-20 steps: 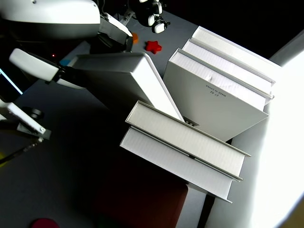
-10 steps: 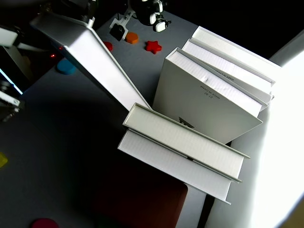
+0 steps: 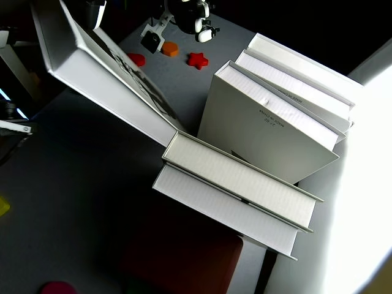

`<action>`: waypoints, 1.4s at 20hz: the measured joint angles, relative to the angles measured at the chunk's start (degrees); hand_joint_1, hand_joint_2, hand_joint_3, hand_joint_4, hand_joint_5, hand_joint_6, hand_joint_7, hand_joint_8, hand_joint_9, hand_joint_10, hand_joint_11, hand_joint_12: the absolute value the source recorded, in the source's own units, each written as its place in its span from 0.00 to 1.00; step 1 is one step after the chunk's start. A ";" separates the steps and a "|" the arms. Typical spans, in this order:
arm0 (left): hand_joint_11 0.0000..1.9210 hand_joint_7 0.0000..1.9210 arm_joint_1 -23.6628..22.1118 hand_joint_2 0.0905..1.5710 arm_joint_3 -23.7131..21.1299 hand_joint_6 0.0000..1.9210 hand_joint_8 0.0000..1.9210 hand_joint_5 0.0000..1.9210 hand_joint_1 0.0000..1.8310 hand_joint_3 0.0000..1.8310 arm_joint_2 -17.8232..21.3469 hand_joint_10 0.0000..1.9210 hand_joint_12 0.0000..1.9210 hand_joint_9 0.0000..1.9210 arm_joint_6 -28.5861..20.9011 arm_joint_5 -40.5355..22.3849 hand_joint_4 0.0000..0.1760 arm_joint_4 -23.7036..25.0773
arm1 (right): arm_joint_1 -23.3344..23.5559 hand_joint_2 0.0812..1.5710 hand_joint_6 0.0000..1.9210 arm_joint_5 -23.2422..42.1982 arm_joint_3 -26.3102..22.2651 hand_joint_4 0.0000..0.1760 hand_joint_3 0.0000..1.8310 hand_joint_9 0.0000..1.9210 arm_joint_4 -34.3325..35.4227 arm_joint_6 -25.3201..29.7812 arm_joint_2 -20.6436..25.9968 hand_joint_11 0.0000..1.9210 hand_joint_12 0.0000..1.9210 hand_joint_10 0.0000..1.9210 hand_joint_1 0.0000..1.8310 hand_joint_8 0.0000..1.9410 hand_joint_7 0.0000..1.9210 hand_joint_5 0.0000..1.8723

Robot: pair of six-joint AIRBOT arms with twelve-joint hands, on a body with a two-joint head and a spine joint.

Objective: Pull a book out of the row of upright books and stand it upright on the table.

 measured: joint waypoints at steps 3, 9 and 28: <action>0.00 0.20 0.00 0.56 0.00 0.00 0.01 0.36 0.51 0.00 0.00 0.00 0.52 0.26 0.00 0.13 0.19 0.02 | -6.01 0.72 0.59 4.76 0.66 0.00 0.00 0.47 8.94 -1.77 -2.95 0.36 0.82 0.70 0.75 0.55 0.49 0.40; 0.00 0.19 0.07 0.57 0.00 0.00 0.00 0.35 0.49 0.00 -0.15 0.00 0.55 0.27 0.02 0.31 0.19 0.15 | -7.69 0.72 0.59 7.98 1.31 0.00 0.00 0.47 13.90 -2.73 -4.04 0.36 0.82 0.70 0.75 0.55 0.49 0.40; 0.00 0.16 1.29 0.55 -0.02 0.00 0.01 0.34 0.51 0.00 -0.52 0.00 0.54 0.25 -0.02 -0.66 0.17 -1.01 | -15.89 0.55 0.00 7.82 5.92 0.28 0.00 0.01 18.86 -0.61 -7.45 0.00 0.27 0.01 0.35 0.00 0.01 0.01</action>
